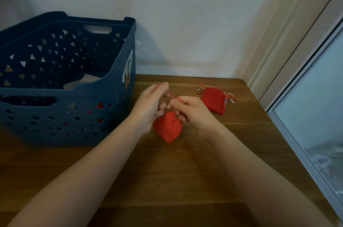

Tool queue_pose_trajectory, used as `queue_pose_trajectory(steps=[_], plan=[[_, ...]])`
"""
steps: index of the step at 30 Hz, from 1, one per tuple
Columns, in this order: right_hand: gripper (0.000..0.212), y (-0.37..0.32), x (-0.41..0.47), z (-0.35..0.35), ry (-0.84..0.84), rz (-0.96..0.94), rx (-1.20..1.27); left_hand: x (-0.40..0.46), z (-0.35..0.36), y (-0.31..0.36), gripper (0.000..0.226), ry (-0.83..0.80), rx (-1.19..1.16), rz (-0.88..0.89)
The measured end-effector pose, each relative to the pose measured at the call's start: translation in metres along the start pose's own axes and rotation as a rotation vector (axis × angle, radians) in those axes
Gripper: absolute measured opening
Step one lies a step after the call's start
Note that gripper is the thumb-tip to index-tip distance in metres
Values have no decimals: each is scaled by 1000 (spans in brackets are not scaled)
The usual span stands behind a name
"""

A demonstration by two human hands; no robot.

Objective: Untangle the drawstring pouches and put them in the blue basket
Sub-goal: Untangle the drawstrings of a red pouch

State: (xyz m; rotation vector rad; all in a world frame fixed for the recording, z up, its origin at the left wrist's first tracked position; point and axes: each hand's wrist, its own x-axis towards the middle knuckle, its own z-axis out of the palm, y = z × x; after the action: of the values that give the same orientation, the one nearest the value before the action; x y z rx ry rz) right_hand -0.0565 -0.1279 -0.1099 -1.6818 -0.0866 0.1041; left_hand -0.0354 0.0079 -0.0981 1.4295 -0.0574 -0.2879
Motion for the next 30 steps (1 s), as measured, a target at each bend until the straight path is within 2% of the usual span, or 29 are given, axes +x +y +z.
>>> queue_pose_trajectory(steps=[5,8,11,14,19,21,25,30], plan=[[19,-6,4,-5,91,23,167,-13,2,-14,17,-146,337,-48],[19,-5,5,-7,89,34,147,-13,3,-12,10,-155,404,-3],[20,-6,5,-9,75,46,135,-10,2,-14,18,-150,405,34],[21,-3,5,-12,87,75,186,-9,4,-19,24,-183,290,14],[28,9,2,-13,112,179,184,-6,3,-21,29,-259,-172,-148],[30,9,0,-15,136,190,219,-4,0,-21,30,-258,-245,-209],[31,-2,2,-18,186,79,213,-1,0,-20,30,-133,128,-186],[33,-18,7,-11,110,-82,-47,-3,6,-14,34,-113,565,60]])
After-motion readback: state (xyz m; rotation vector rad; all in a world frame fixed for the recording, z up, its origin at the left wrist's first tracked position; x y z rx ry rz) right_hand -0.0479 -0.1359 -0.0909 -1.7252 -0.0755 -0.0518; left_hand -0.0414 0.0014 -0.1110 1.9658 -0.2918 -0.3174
